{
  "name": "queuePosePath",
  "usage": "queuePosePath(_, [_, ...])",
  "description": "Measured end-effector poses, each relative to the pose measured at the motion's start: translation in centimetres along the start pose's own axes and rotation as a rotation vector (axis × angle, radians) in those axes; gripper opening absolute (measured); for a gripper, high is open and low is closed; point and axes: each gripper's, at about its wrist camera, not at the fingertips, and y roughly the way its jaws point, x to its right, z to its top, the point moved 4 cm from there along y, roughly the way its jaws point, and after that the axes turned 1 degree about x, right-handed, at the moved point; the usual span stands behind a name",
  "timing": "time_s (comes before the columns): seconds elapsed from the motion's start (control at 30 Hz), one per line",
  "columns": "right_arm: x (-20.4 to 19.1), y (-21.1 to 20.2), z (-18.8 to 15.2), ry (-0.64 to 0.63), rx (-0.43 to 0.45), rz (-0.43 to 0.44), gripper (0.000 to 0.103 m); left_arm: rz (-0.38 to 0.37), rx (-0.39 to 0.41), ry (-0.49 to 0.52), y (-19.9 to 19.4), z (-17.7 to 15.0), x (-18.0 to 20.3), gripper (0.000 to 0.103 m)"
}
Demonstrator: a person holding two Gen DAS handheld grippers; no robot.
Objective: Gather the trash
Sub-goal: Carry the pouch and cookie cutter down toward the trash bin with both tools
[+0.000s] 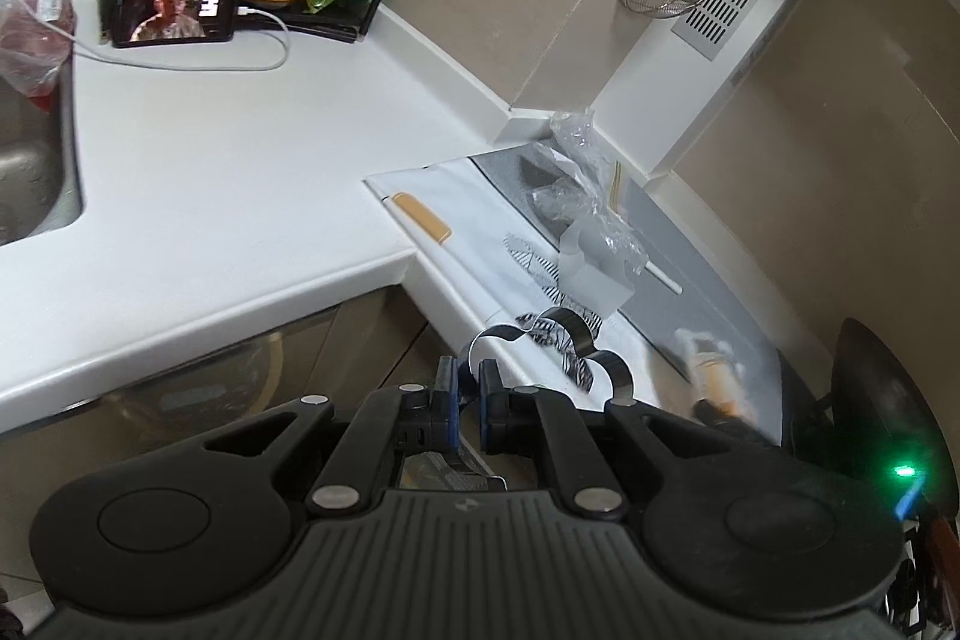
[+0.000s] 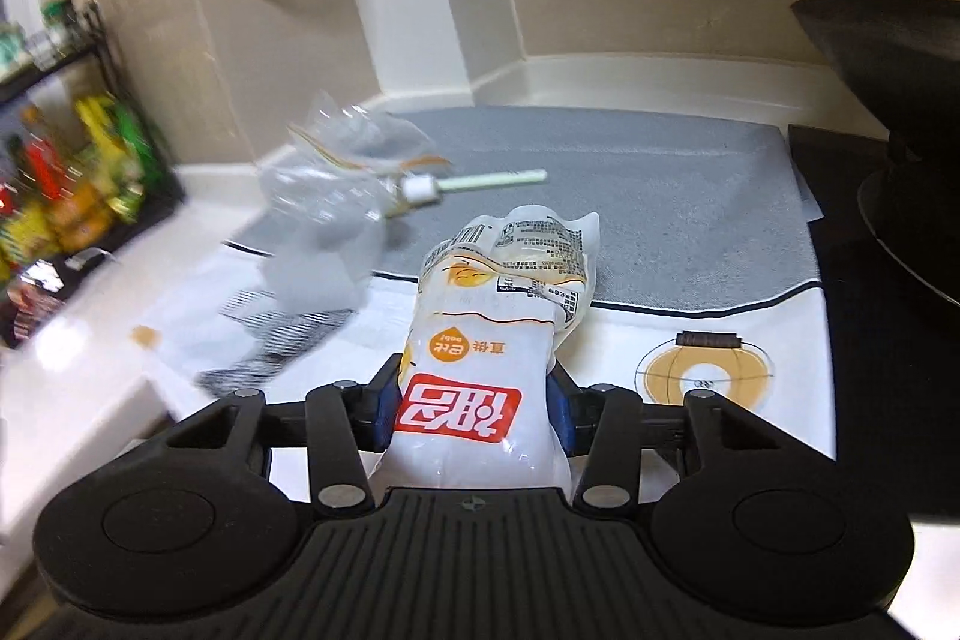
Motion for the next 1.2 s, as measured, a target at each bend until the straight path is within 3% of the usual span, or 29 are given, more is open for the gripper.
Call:
queuePosePath(0.2, [-0.7, -8.4, -0.8, -0.02, 0.005, 0.15, 0.05, 0.013, 0.007, 0.011, -3.8, -2.7, -1.4, 0.006])
queuePosePath(0.5, [-3.1, -15.9, -7.8, -0.145, -0.08, 0.288, 0.05, 0.079, -0.004, 0.05, -8.4, -9.1, -3.7, 0.006])
queuePosePath(0.83, [-6.5, -15.8, -14.7, -0.243, -0.213, 0.34, 0.05, 0.164, -0.037, 0.082, -9.5, -14.6, -5.4, 0.006])
queuePosePath(1.2, [-7.3, -14.5, -16.9, -0.287, -0.27, 0.324, 0.05, 0.183, -0.069, 0.084, -7.9, -15.7, -6.0, 0.006])
